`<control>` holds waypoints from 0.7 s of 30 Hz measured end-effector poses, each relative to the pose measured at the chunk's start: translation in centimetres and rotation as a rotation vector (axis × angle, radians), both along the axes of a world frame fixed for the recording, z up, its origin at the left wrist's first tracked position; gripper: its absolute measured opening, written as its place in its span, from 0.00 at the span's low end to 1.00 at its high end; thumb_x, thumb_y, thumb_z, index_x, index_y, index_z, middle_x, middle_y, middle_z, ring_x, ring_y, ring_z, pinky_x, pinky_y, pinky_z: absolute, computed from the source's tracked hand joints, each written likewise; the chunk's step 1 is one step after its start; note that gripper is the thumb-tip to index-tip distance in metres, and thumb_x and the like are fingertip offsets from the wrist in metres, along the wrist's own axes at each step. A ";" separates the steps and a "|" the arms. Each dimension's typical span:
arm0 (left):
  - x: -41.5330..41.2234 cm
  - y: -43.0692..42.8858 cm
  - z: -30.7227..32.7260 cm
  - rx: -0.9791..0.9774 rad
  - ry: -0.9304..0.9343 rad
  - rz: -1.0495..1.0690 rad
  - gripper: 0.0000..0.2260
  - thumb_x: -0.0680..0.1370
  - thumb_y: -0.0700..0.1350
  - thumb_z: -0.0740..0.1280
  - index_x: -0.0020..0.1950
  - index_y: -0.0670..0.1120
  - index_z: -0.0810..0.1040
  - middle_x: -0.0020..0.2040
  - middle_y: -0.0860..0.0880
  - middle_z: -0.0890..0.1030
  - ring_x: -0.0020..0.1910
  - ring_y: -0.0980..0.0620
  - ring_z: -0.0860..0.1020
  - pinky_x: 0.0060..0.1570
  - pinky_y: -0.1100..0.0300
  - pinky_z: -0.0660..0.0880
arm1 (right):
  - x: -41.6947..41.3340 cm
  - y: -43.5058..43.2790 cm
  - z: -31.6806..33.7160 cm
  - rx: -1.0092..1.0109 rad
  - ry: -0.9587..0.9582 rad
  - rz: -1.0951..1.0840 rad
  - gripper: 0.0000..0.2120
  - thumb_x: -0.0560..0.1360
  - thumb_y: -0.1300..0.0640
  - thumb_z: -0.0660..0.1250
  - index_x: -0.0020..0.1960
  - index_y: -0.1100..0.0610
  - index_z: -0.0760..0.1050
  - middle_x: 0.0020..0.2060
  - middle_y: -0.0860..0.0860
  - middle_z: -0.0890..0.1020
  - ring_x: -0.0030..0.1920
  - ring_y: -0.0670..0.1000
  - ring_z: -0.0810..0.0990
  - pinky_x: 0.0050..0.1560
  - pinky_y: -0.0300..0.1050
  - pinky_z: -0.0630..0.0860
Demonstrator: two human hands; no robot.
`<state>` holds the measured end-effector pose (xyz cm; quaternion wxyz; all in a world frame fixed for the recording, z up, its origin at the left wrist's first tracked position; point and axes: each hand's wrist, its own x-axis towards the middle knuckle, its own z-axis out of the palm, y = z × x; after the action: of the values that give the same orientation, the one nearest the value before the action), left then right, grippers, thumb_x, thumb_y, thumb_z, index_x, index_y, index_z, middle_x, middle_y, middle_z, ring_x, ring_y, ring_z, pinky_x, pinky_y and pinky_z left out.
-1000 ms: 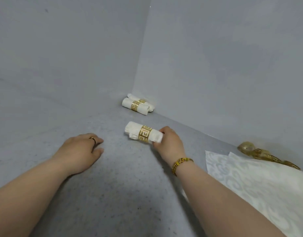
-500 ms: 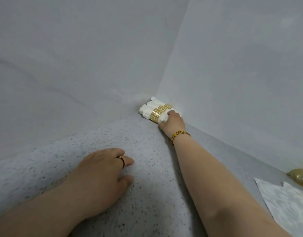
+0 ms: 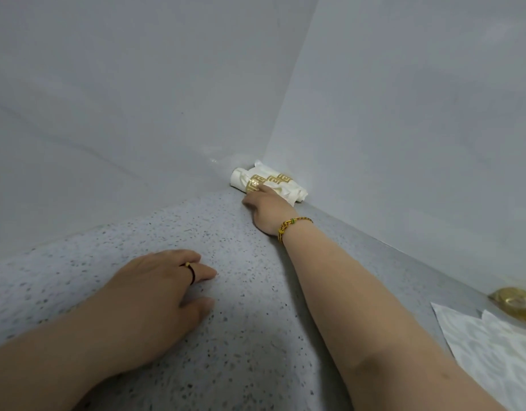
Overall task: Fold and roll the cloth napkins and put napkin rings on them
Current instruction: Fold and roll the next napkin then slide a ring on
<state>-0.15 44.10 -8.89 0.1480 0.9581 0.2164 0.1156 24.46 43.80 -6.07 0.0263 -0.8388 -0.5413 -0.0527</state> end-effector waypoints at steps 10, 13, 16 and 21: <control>0.0 0.1 -0.1 -0.013 -0.026 0.000 0.20 0.78 0.59 0.52 0.70 0.64 0.55 0.73 0.63 0.52 0.73 0.61 0.51 0.72 0.64 0.47 | -0.8 0.6 -0.6 0.026 -0.280 -0.093 0.14 0.78 0.61 0.53 0.60 0.61 0.71 0.57 0.57 0.75 0.57 0.56 0.74 0.45 0.44 0.68; -0.1 0.1 -0.1 -0.015 -0.042 -0.001 0.20 0.78 0.59 0.53 0.70 0.64 0.56 0.73 0.63 0.52 0.73 0.62 0.51 0.71 0.64 0.47 | -1.1 0.2 -0.4 0.022 -0.335 -0.095 0.14 0.80 0.61 0.51 0.62 0.62 0.69 0.59 0.57 0.74 0.58 0.56 0.71 0.45 0.44 0.64; 0.0 0.2 -0.3 -0.006 -0.050 -0.003 0.20 0.78 0.59 0.53 0.70 0.64 0.56 0.73 0.63 0.51 0.73 0.61 0.51 0.71 0.64 0.47 | -1.3 0.0 -0.3 0.038 -0.387 -0.061 0.14 0.80 0.61 0.51 0.61 0.62 0.69 0.60 0.55 0.73 0.58 0.56 0.70 0.49 0.46 0.65; 0.0 0.6 -0.6 0.015 -0.087 -0.019 0.20 0.77 0.62 0.50 0.70 0.64 0.58 0.73 0.63 0.54 0.72 0.62 0.54 0.70 0.65 0.49 | -2.3 -1.3 -0.1 0.036 -0.375 -0.049 0.14 0.80 0.60 0.52 0.61 0.61 0.70 0.60 0.55 0.74 0.58 0.56 0.70 0.54 0.46 0.67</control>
<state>-0.12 44.72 -9.47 0.1510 0.9552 0.1998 0.1575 22.17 42.52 -6.21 -0.0614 -0.8264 -0.5153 -0.2185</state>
